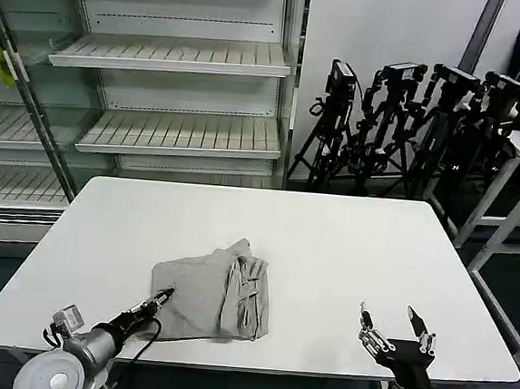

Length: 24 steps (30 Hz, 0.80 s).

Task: Fold and organize the clothes.

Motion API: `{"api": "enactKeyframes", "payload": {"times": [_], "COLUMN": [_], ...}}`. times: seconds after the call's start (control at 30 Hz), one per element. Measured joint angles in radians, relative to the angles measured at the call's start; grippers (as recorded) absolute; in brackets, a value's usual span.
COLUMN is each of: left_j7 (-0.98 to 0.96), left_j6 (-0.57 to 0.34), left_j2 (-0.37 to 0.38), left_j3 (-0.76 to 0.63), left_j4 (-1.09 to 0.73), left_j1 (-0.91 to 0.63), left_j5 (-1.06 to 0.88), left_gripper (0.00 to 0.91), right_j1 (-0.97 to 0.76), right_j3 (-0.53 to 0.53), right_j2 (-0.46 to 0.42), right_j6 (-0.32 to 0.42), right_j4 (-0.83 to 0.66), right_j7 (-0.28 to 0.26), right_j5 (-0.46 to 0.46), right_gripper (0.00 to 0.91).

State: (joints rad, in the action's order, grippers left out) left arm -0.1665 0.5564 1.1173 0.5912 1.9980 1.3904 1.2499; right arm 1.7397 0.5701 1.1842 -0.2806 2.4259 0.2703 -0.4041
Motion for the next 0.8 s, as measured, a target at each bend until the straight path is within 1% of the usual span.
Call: {"api": "enactKeyframes", "payload": {"times": [0.17, 0.3, 0.47, 0.63, 0.73, 0.8], "left_j7": [0.013, 0.036, 0.110, 0.204, 0.241, 0.254], "left_j6": [0.009, 0.014, 0.015, 0.004, -0.009, -0.023], "left_j2": [-0.040, -0.111, -0.243, -0.402, -0.472, -0.497], "left_j3": [0.078, 0.197, 0.393, 0.568, 0.628, 0.642], "left_j4": [0.025, 0.021, -0.019, -0.070, -0.076, -0.060], "left_j1": [0.015, 0.032, 0.070, 0.112, 0.136, 0.156], "left_j5": [0.045, 0.058, 0.007, -0.110, -0.188, -0.244], "left_gripper": [0.071, 0.071, 0.071, 0.071, 0.071, 0.071], "right_j1": [-0.016, -0.040, -0.080, -0.114, -0.125, -0.128], "right_j3": [-0.012, -0.032, -0.067, -0.088, -0.095, -0.096], "right_j2": [-0.007, -0.014, -0.023, -0.036, -0.042, -0.043], "right_j6": [0.001, 0.001, -0.002, 0.000, 0.004, 0.008], "right_j4": [-0.010, -0.023, -0.041, -0.049, -0.049, -0.047], "right_j7": [0.000, 0.000, -0.003, -0.007, -0.011, -0.013], "right_j5": [-0.005, -0.008, -0.016, -0.031, -0.033, -0.034], "right_gripper": [0.907, 0.907, 0.907, 0.907, 0.907, 0.907]}}
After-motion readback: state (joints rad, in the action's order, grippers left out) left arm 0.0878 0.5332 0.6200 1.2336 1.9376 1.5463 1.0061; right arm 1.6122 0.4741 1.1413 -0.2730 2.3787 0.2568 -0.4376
